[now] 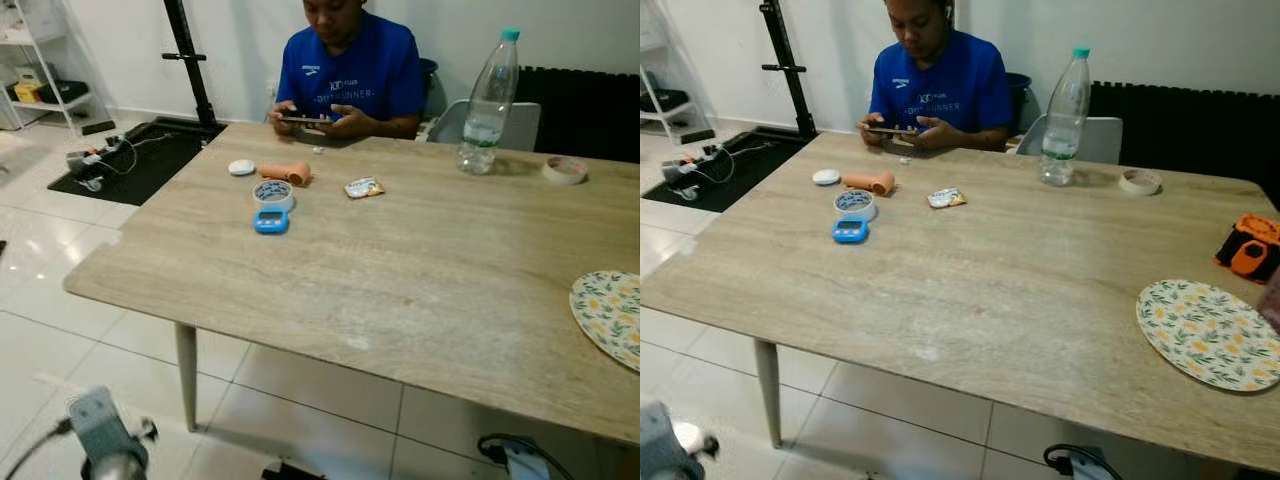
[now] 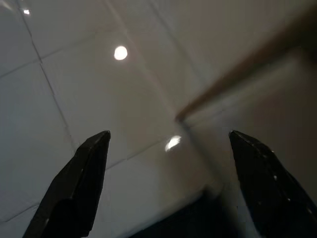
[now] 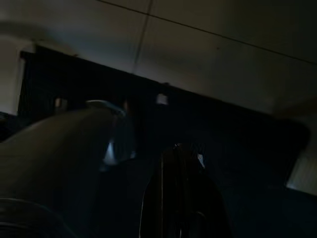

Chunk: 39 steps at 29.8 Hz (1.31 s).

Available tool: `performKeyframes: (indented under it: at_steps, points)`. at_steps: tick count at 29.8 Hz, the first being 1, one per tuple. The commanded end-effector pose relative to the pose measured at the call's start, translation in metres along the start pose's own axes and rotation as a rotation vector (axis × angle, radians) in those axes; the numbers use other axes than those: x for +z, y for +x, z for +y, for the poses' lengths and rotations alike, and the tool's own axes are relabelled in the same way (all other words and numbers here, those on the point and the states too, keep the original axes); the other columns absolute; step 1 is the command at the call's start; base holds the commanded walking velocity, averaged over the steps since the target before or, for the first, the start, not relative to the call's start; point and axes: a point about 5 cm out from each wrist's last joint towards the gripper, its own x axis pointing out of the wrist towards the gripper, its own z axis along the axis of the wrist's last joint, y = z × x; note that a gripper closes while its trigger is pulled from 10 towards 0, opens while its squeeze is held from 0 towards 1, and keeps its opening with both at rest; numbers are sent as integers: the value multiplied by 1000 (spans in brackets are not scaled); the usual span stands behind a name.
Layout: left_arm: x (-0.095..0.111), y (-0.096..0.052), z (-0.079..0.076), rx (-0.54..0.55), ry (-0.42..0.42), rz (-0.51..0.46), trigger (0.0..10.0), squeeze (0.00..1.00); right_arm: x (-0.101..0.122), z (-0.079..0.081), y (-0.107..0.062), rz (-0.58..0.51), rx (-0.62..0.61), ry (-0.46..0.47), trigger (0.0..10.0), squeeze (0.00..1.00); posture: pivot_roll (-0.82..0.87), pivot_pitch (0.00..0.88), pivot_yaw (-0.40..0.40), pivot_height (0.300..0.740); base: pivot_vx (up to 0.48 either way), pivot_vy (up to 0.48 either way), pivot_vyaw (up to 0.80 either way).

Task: Restocking fridge

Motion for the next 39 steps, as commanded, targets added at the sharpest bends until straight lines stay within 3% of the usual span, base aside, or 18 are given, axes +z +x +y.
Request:
performKeyframes:
  at_steps: [1, 2, 5, 8, 10, 11, 13, 14, 17, 18, 19, 21, 22, 25, 27, 28, 31, 39]
  points:
    - [40, 7, 12, 53, -81, -138, 10000, 1000, -1, -1, 0, 10, -3, -10, 10000, 0, 12, 4, 25, 740, 0, 0, 0]
    - [40, 7, 12, 53, -81, -138, 10000, 1000, -1, -1, 0, 10, -3, -10, 10000, 0, 12, 4, 25, 740, 0, 0, 0]
    - [115, 11, 0, -14, -175, -365, 10000, 1000, -2, -1, 0, 11, -2, -9, 10000, 0, 13, 14, 27, 740, 0, 0, 0]
    - [133, 10, -6, -46, -191, -424, 10000, 1000, -2, -1, 0, 12, -1, -9, 10000, 0, 13, 14, 27, 740, 0, 0, 0]
    - [171, 3, -31, -169, -225, -548, 10000, 1000, -3, 0, 0, 14, -1, -10, 10000, 0, 14, 24, 27, 740, 0, 0, 0]
    - [196, -6, -55, -302, -235, -631, 10000, 1000, -4, 0, 0, 16, -1, -10, 10000, 0, 13, 31, 29, 740, 0, 0, 0]
    - [211, -14, -78, -439, -236, -679, 10000, 1000, -5, 0, -1, 18, -1, -11, 10000, 0, 13, 40, 30, 740, 0, 0, 0]
    - [211, -14, -78, -439, -236, -679, 10000, 1000, -5, 0, -1, 18, -1, -11, 10000, 0, 13, 40, 30, 740, 0, 0, 0]
    - [225, -31, -121, -700, -182, -708, 10000, 1000, -9, 1, -1, 24, -1, -13, 10000, 0, 4, 75, 36, 740, 0, 0, 0]
    - [225, -31, -121, -700, -182, -708, 10000, 1000, -9, 1, -1, 24, -1, -13, 10000, 0, 4, 75, 36, 740, 0, 0, 0]
    - [229, -43, -147, -857, -121, -708, 10000, 506, -13, 1, -2, 31, 0, -17, 10000, 0, 3, 102, 38, 740, 0, 0, 0]
    - [230, -46, -154, -900, -102, -708, 10000, 506, -15, 1, -2, 34, 0, -19, 10000, 0, 3, 102, 38, 740, 0, 0, 0]
    - [230, -51, -164, -955, -56, -702, 10000, 0, -17, 0, -3, 39, 0, -26, 10000, 0, 0, 125, 39, 740, 0, 0, 0]
    - [229, -58, -177, -1032, 7, -691, 10000, 0, -21, 0, -3, 48, -1, -32, 10000, 0, -3, 155, 42, 740, 0, 0, 0]
    - [228, -68, -195, -1146, 125, -673, 10000, 0, -31, -1, -6, 66, 1, -44, 10000, 0, -4, 219, 45, 740, 0, 0, 0]
    - [228, -68, -195, -1146, 125, -673, 10000, 0, -31, -1, -6, 66, 1, -44, 10000, 0, -4, 219, 45, 740, 0, 0, 0]
    - [221, -76, -215, -1197, 290, -638, 10000, 0, -47, -3, -10, 94, 3, -55, 10000, 0, 1, 252, 53, 740, 0, 0, 0]
    - [213, -77, -235, -1043, 446, -600, 10000, 0, -60, -1, -13, 109, 11, -53, 10000, 0, -25, 301, 54, 740, 0, 0, 0]
